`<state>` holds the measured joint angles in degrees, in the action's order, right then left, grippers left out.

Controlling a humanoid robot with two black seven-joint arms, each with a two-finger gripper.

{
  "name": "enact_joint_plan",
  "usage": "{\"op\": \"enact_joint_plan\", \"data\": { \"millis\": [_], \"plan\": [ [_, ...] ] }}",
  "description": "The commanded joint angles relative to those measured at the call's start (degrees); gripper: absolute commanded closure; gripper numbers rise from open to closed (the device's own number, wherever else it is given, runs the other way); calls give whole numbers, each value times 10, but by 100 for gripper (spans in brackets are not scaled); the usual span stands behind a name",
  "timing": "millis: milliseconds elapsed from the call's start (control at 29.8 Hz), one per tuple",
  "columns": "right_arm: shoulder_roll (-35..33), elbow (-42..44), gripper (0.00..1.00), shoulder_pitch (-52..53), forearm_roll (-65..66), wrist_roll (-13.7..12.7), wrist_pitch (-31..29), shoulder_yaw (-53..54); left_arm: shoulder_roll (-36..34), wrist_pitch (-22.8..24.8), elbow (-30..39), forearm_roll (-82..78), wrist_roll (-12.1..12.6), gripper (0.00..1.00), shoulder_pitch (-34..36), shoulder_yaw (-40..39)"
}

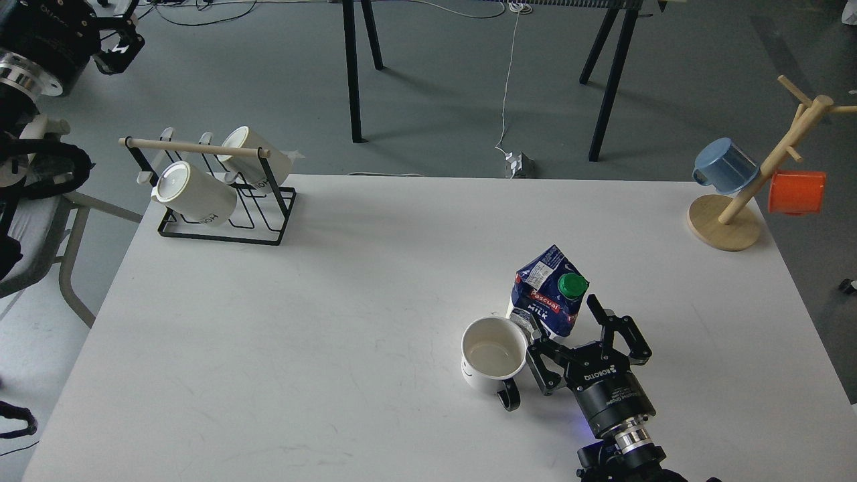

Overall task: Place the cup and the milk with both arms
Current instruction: 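Open the right gripper and pull it back from the carton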

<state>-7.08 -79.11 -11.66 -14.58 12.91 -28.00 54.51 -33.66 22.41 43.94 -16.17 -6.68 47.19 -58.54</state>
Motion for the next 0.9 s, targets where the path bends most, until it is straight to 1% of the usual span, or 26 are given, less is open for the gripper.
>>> {"op": "enact_joint_plan", "data": {
  "millis": [0,235,536,704,871],
  "plan": [
    [-1,-3,3,-6,0,-1,0,0,0,0,0,0,0,1,-2,0],
    [-7,-10,3,-19,1,-1,0,1,0,0,0,0,-1,1,-3,0],
    [-56,-18,2,-67,17,-3,0,3,0,1,0,0,-2,1,-4,-1],
    [-115,-38,2,-98,17,-3,0,11,0,2,1,0,-3,1,-4,-1],
    [-169,-85,2,-136,17,-2,0,87,0,3,1,1,-4,1,-4,-1]
  ]
}}
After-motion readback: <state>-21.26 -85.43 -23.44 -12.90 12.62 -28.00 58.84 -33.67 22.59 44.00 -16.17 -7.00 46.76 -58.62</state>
